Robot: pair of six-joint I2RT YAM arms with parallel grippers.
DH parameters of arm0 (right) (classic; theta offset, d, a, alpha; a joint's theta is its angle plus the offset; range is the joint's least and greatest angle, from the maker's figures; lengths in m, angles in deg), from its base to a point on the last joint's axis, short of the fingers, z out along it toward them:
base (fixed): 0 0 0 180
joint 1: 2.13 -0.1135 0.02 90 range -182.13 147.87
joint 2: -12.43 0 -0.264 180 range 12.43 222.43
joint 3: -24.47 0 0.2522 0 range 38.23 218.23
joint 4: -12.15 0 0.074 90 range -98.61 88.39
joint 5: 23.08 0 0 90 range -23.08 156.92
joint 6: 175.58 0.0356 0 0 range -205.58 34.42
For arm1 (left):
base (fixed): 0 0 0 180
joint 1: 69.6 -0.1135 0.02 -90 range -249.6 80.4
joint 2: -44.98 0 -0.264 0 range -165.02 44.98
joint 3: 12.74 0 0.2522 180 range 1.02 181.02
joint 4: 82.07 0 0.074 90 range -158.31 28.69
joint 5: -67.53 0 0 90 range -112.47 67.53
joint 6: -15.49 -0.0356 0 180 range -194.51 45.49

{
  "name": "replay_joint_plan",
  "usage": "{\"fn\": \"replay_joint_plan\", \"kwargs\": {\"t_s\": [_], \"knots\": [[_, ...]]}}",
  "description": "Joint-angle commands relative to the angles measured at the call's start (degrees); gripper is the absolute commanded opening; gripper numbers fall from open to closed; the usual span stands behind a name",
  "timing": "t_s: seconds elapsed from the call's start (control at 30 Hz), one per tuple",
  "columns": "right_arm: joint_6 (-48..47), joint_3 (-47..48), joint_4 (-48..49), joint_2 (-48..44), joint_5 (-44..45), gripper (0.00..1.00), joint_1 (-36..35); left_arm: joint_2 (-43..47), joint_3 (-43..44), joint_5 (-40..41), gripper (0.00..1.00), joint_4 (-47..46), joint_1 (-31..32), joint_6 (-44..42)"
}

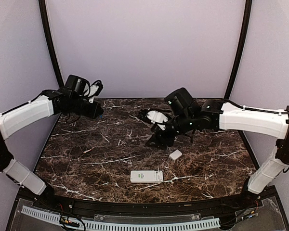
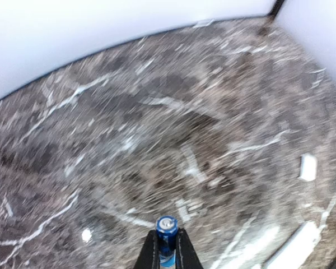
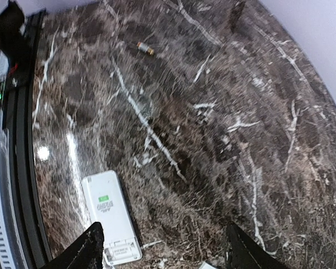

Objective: Load the batteries into the remote control
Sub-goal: Pick up the battery from the center of the board, then pass from the left arm to the right

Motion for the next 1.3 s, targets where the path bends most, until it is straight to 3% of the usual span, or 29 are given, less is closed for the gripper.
{"fn": "replay_joint_plan", "kwargs": {"t_s": [0.0,0.2,0.37,0.7,0.97,1.1,1.27], "knots": [[9.7,-2.9,9.7,-5.8,-6.5,0.70,3.6,13.3,-11.9,-11.4,0.00,-28.5,8.2,7.8],[21.8,-10.8,32.6,-12.3,-10.5,0.67,4.6,16.1,-19.3,-14.5,0.00,-50.6,16.5,17.1],[25.9,-16.2,45.7,-13.6,-9.6,0.55,4.6,14.4,-19.5,-16.6,0.00,-57.5,20.6,18.3],[24.1,-14.2,48.3,-10.0,-11.7,0.38,3.3,11.4,-19.8,-19.3,0.00,-62.9,22.8,19.2],[22.0,-13.3,49.4,-9.3,-14.0,0.29,3.2,9.5,-17.9,-20.8,0.00,-60.4,23.4,18.3],[21.2,-13.1,48.9,-9.1,-13.1,0.19,3.1,9.2,-17.8,-21.8,0.00,-61.1,23.5,18.3],[19.8,-13.1,48.4,-9.2,-13.6,0.16,3.1,8.6,-18.0,-22.7,0.00,-61.9,23.5,18.8]]}}
